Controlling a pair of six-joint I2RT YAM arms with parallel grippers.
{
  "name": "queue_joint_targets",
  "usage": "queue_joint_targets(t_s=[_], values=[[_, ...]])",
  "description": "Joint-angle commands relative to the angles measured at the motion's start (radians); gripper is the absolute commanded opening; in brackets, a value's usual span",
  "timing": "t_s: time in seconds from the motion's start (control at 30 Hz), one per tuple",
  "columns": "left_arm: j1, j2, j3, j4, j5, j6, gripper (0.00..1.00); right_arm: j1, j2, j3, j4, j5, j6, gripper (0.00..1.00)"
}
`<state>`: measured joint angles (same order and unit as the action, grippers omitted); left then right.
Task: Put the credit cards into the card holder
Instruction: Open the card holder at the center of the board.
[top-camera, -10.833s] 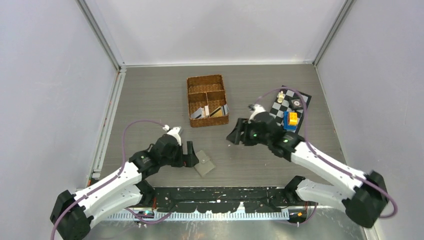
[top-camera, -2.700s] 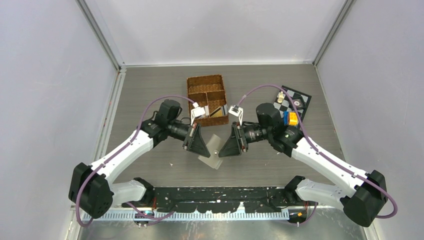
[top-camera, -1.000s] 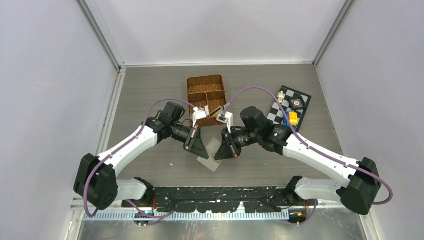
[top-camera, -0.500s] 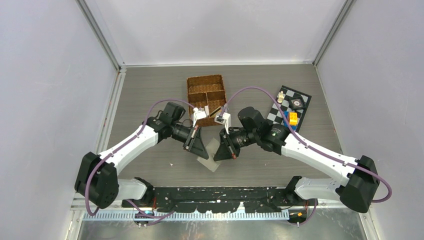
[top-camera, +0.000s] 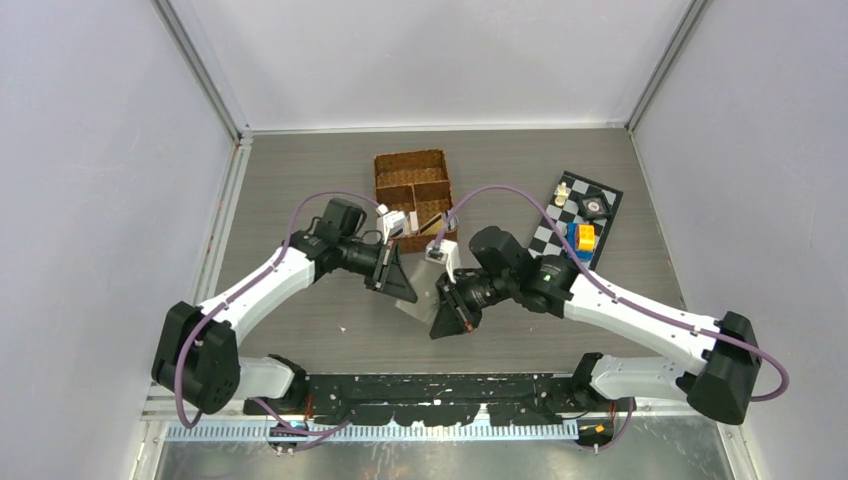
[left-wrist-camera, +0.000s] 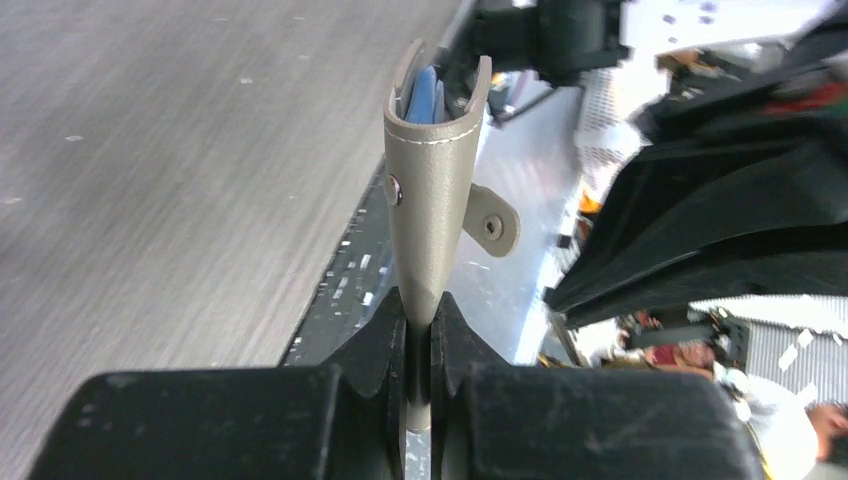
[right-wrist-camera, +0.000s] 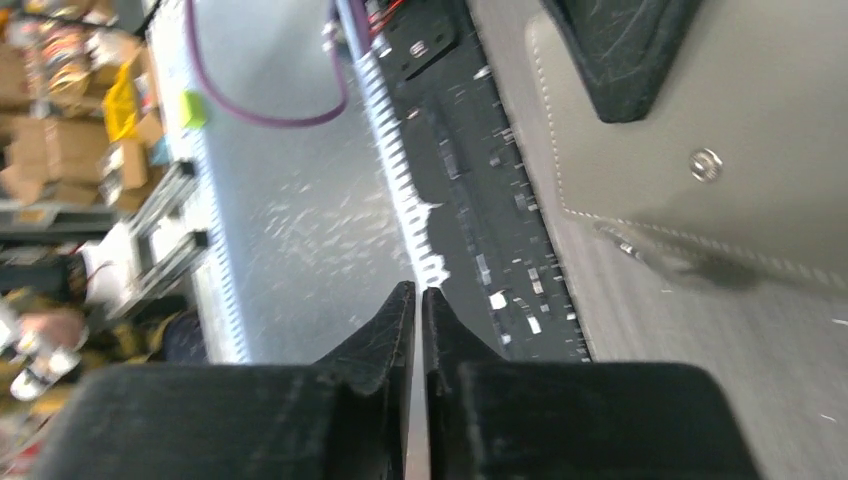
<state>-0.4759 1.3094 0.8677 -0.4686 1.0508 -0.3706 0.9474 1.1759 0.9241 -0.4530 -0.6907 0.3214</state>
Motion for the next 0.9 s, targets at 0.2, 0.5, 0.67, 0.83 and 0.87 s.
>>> queue_joint_targets(t_s=[0.2,0.5,0.67,0.83,0.87], values=[[-0.175,-0.145,-0.255,0.381,-0.608,-0.368,0.0,0.0,-0.147,-0.044,0.055,0.742,0.362,0.68],[-0.241,-0.165,-0.431,0.607,-0.84,-0.541,0.0,0.0,-0.07,-0.164,0.169,0.882,0.63,0.69],[-0.242,-0.163,-0.459,0.604,-0.856,-0.541,0.0,0.0,0.02,-0.191,0.272,0.838,0.691,0.64],[-0.242,-0.16,-0.466,0.6,-0.858,-0.535,0.0,0.004,0.133,-0.156,0.31,0.818,0.697,0.63],[-0.242,-0.163,-0.468,0.601,-0.861,-0.533,0.0,0.005,0.152,-0.148,0.313,0.825,0.696,0.63]])
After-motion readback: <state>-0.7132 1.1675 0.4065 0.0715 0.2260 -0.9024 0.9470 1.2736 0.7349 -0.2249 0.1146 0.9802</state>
